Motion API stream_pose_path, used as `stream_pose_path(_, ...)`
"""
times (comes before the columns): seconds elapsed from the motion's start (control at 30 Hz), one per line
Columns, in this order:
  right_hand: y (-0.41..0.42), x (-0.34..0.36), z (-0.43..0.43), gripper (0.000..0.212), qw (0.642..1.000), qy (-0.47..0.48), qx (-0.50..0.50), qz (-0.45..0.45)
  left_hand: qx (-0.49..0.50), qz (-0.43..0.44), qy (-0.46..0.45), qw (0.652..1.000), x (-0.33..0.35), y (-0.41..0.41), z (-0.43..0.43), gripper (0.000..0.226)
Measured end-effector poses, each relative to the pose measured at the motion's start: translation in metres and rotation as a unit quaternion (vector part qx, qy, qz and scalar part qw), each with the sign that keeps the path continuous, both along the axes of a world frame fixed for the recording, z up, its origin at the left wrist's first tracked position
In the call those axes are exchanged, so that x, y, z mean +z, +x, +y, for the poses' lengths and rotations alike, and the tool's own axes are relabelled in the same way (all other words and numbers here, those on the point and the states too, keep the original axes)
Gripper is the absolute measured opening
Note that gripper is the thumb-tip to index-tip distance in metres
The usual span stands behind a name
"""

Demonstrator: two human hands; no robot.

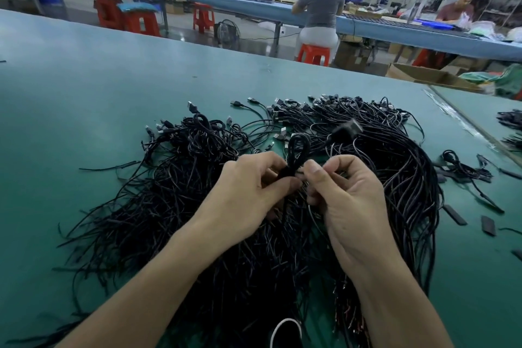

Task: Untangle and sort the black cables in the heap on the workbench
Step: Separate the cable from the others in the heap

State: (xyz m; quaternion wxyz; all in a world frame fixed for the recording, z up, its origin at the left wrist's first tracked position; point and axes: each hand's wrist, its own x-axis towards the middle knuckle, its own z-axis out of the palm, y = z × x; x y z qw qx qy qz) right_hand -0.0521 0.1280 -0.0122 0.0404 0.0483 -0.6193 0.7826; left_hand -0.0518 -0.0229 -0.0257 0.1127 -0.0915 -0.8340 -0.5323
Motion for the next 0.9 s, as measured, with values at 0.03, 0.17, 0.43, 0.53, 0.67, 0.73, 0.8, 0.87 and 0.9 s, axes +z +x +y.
stream_pose_path(0.03,-0.001,0.0,0.001,0.012,0.999,0.034,-0.008,0.002,0.014,-0.004,0.002,1.0,-0.001,-0.002,-0.002,0.009)
stream_pose_path(0.17,-0.006,-0.002,0.015,0.01,0.955,0.285,-0.077,0.03,0.093,-0.026,0.056,0.994,-0.004,-0.013,-0.021,0.01)
stream_pose_path(0.43,-0.002,0.0,0.036,0.041,0.734,0.67,-0.108,-0.034,0.234,-0.095,0.378,0.891,-0.017,-0.034,-0.055,0.02)
stream_pose_path(0.53,-0.003,-0.005,0.033,0.039,0.708,0.696,-0.104,-0.064,0.212,-0.1,0.422,0.876,-0.017,-0.036,-0.056,0.04)
stream_pose_path(0.67,-0.008,-0.014,0.031,0.038,0.693,0.704,-0.126,-0.093,0.188,-0.059,0.353,0.915,-0.013,-0.03,-0.047,0.076)
stream_pose_path(0.73,-0.01,-0.017,0.032,0.04,0.693,0.701,-0.135,-0.099,0.183,-0.028,0.264,0.946,-0.01,-0.026,-0.04,0.073)
stream_pose_path(0.8,-0.01,-0.021,0.032,0.039,0.693,0.7,-0.147,-0.089,0.184,-0.01,0.147,0.972,-0.01,-0.024,-0.036,0.068)
stream_pose_path(0.87,-0.009,-0.025,0.028,0.039,0.688,0.706,-0.151,-0.073,0.188,-0.017,0.017,0.982,-0.013,-0.022,-0.034,0.064)
stream_pose_path(0.9,-0.008,-0.026,0.026,0.04,0.681,0.713,-0.15,-0.066,0.192,-0.032,-0.039,0.98,-0.015,-0.021,-0.034,0.063)
